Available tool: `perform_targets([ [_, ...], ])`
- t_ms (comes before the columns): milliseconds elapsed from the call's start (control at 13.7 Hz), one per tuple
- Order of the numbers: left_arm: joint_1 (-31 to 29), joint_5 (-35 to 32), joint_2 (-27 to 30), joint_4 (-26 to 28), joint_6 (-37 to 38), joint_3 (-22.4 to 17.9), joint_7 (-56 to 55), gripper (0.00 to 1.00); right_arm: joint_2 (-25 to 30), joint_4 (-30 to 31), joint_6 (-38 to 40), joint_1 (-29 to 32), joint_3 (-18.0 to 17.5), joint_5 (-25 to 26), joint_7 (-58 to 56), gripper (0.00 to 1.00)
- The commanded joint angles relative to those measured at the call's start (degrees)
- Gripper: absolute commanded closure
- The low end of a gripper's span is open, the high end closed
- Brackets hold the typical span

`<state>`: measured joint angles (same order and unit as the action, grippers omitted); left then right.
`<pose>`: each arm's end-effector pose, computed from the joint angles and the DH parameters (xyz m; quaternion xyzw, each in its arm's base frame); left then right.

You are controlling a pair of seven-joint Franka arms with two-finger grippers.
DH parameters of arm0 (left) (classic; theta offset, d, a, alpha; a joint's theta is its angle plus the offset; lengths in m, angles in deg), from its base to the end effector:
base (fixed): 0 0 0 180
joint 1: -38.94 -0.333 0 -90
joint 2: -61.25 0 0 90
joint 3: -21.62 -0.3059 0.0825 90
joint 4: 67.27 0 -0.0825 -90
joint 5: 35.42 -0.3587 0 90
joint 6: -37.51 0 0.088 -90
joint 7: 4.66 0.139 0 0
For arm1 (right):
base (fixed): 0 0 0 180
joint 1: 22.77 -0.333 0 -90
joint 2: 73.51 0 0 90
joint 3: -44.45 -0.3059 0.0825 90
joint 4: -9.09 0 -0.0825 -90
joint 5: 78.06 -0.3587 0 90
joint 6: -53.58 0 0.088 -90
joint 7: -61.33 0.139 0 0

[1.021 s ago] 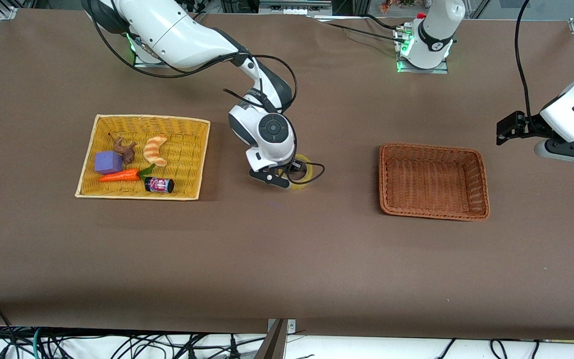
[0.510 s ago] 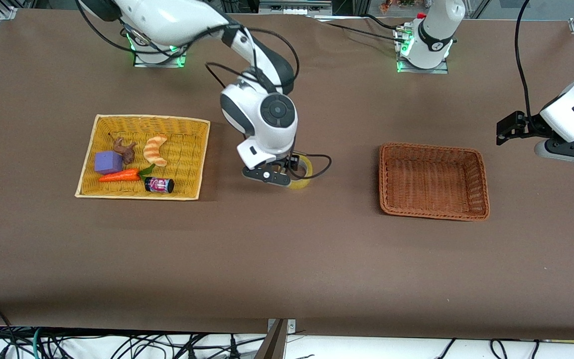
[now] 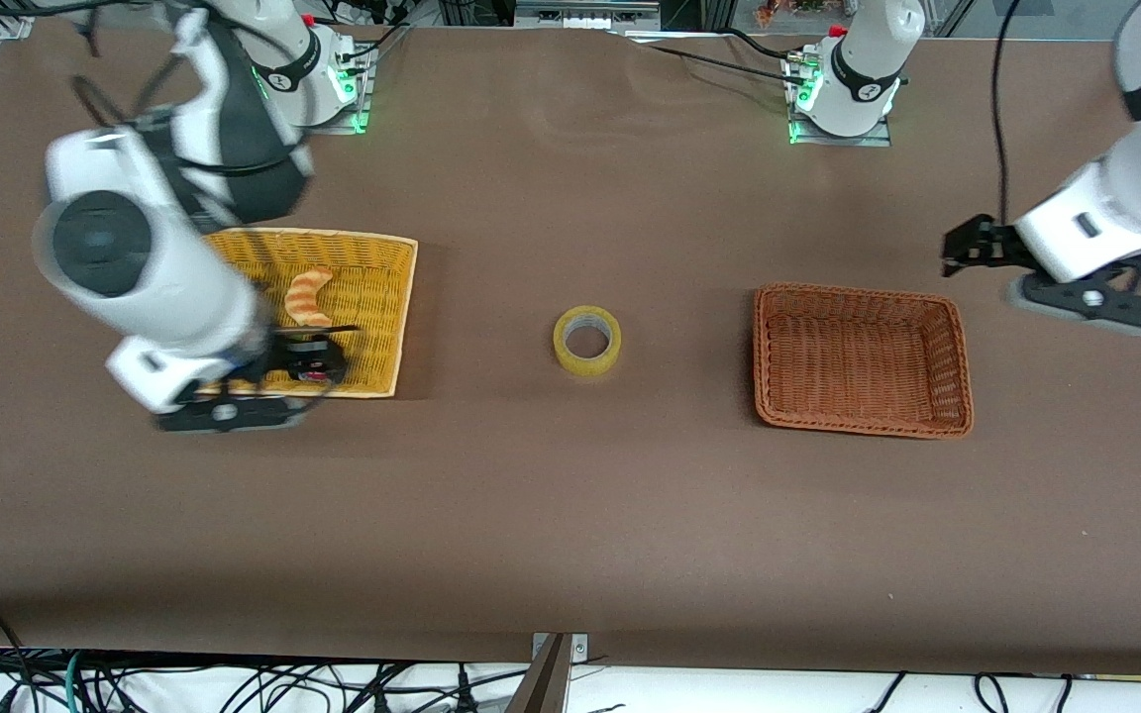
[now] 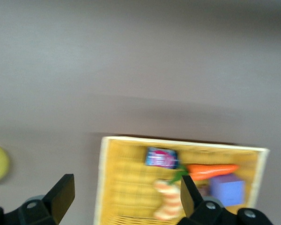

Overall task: Transfer tape with both arms
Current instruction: 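Retract the right gripper while the left gripper reaches the tape roll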

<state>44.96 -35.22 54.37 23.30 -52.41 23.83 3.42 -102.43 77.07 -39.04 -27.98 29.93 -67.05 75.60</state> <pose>0.5483 -0.0788 0.5128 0.9878 -0.1414 -0.0656 0.0040 0.6426 0.1648 0.4619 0.9981 0.0415 -0.0190 0.0420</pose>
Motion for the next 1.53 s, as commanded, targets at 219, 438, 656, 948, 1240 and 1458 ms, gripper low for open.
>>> perform_targets([
  [219,6.53,1.11,-11.01,-5.83,-0.60,6.04,-10.95,0.00,5.27,1.19,5.16,10.73,-0.68,-0.90,-14.69,0.00],
  [438,13.91,0.94,-18.23,-11.37,-4.11,6.05,-18.52,0.00,5.71,1.19,8.05,14.07,0.54,-1.33,-14.70,0.00],
  [656,15.69,2.33,-24.47,-11.47,-11.75,6.31,-18.80,0.00,8.95,1.72,9.11,15.68,4.57,-8.19,-14.62,0.00],
  [948,18.93,7.97,-32.56,-11.03,-22.02,6.84,-17.22,0.00,18.77,10.13,8.86,15.49,7.40,-7.67,-14.10,0.00],
  [1240,23.87,7.45,-38.80,-10.68,-30.13,6.84,-17.92,0.00,27.94,19.99,7.54,15.41,9.42,-8.81,-14.88,0.00],
  [1458,23.96,7.27,-41.36,-10.24,-31.45,6.84,-17.31,0.00,28.91,22.36,6.40,14.27,9.51,-8.02,-19.61,0.00],
])
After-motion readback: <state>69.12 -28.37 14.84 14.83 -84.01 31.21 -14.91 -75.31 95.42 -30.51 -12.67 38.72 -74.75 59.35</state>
